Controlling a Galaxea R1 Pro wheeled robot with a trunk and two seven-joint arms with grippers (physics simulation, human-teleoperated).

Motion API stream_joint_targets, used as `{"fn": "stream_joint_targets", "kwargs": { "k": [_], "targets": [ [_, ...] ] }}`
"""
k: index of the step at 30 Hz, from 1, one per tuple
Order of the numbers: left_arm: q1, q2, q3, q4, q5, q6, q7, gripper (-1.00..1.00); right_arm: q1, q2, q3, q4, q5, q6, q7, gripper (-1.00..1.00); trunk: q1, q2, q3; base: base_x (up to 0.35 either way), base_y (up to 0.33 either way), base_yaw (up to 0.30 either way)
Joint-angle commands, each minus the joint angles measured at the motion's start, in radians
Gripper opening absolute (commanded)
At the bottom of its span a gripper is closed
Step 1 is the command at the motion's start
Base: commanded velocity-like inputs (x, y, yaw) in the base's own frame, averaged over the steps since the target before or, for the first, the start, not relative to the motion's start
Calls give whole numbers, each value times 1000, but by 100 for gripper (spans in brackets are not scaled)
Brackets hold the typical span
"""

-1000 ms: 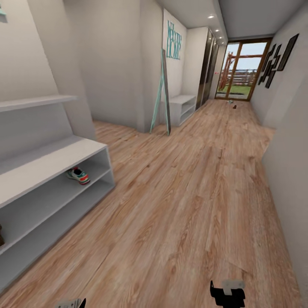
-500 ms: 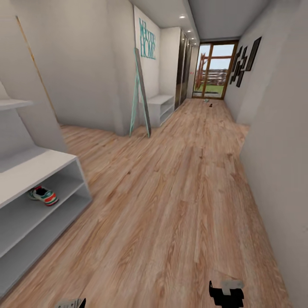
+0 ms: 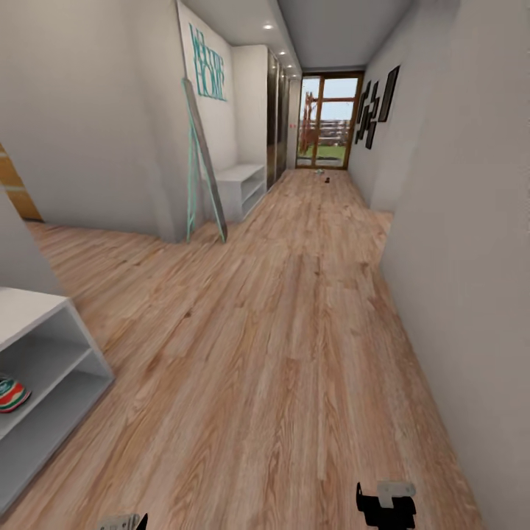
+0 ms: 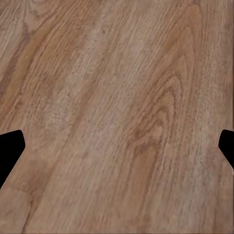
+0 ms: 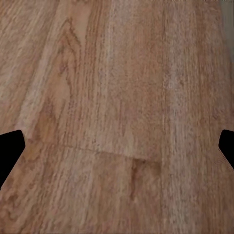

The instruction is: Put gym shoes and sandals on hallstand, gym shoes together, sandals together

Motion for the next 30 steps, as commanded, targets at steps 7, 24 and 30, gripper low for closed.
{"fn": "stream_joint_targets", "kwargs": {
  "k": [7,24,30],
  "targets": [
    [0,-1,4,1,9,-1,-10,100,-1,2,-8,1,11,-3,-3,100,0,0,-1,337,0,-73],
    [0,-1,4,1,9,1,-10,100,-1,1,-8,3,14,-3,-2,100,0,0,-1,337,0,-6],
    [0,-1,4,1,9,1,-10,100,-1,1,-8,3,14,-3,-2,100,0,0,-1,337,0,0]
  ]
}}
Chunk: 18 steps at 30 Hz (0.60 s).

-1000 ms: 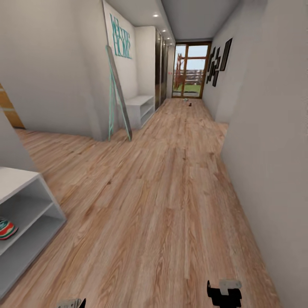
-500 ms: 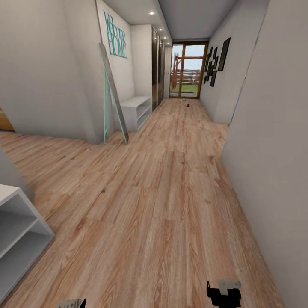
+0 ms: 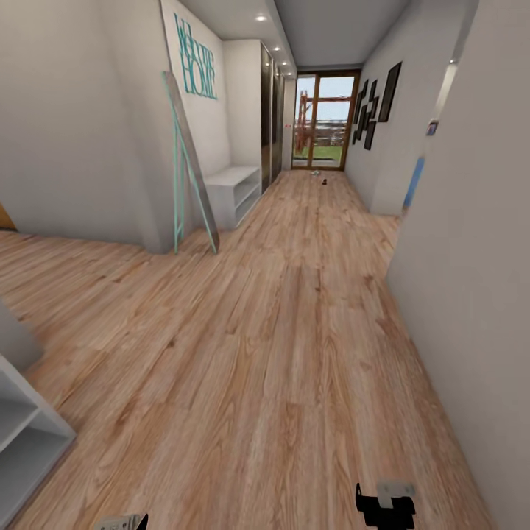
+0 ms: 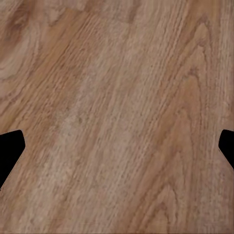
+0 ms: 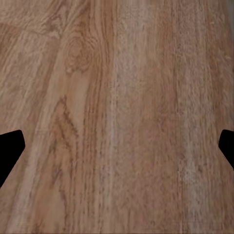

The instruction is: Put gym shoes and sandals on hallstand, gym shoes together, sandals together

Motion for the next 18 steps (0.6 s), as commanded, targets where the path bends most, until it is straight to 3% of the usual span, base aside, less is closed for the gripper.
{"fn": "stream_joint_targets", "kwargs": {
  "k": [1,18],
  "targets": [
    [-1,0,4,1,9,-1,-10,100,-1,0,-8,1,11,-3,-3,100,0,0,-1,337,0,0],
    [-1,0,4,1,9,-1,-10,100,-1,3,-8,1,9,-3,-5,100,0,0,-1,337,0,-4]
  ]
}}
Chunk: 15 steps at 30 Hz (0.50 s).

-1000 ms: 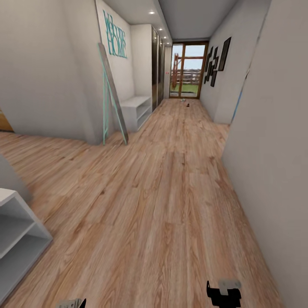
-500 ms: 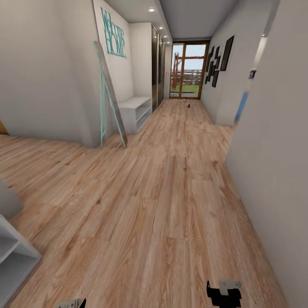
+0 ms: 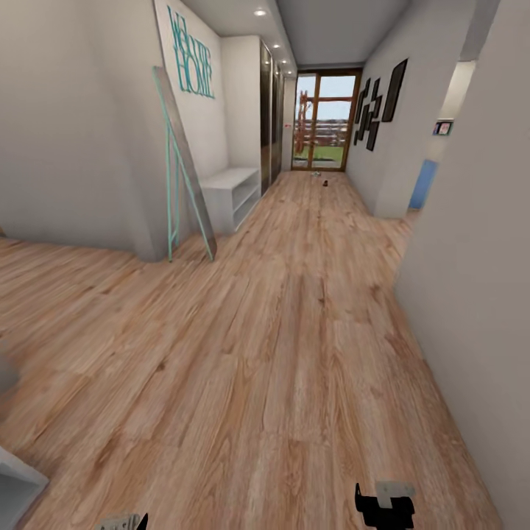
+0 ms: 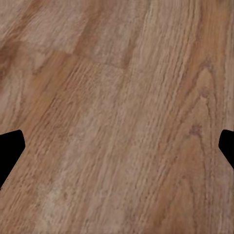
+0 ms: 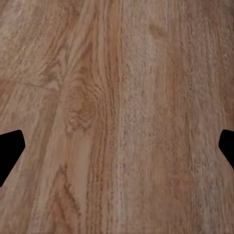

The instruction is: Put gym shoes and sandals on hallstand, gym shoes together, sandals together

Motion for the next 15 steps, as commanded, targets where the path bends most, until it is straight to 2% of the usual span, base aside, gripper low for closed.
{"fn": "stream_joint_targets", "kwargs": {
  "k": [1,9,15],
  "targets": [
    [0,0,4,1,9,-1,-10,100,-1,1,-8,1,11,-3,-3,100,0,0,-1,337,0,-74],
    [0,0,4,1,9,-1,-10,100,-1,3,-8,1,10,-3,-3,100,0,0,-1,337,0,-174],
    [0,0,4,1,9,-1,-10,100,-1,3,-8,1,10,-3,-3,100,0,0,-1,337,0,-66]
  ]
}}
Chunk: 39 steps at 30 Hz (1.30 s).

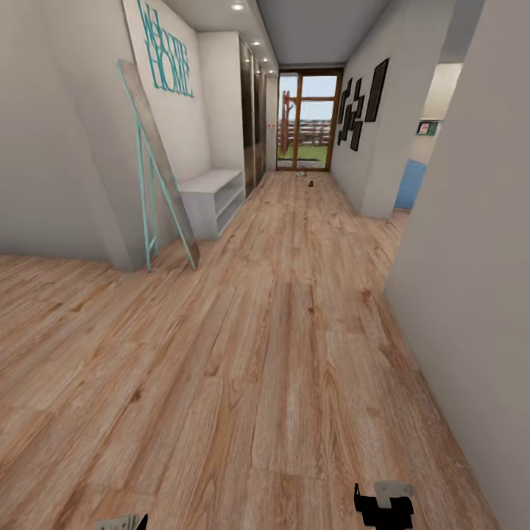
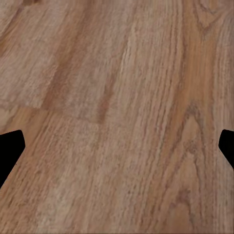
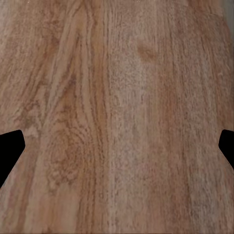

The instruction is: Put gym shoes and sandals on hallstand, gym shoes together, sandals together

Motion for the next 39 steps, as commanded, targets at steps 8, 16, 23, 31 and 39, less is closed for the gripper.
{"fn": "stream_joint_targets", "kwargs": {
  "k": [8,16,23,31,39],
  "targets": [
    [-1,0,4,1,9,-1,-10,100,-1,0,-8,1,11,-3,-3,100,0,0,-1,337,0,-7],
    [-1,1,4,1,9,-2,-10,100,-1,0,-8,1,11,-3,-3,100,0,0,-1,337,0,-1],
    [-2,1,4,1,9,-2,-10,100,-1,1,-8,1,11,-3,-3,100,0,0,-1,337,0,0],
    [-1,1,4,1,9,-1,-10,100,-1,1,-8,1,11,-3,-3,100,0,0,-1,337,0,0],
    [-1,1,4,1,9,-1,-10,100,-1,1,-8,1,11,-3,-3,100,0,0,-1,337,0,0]
  ]
}}
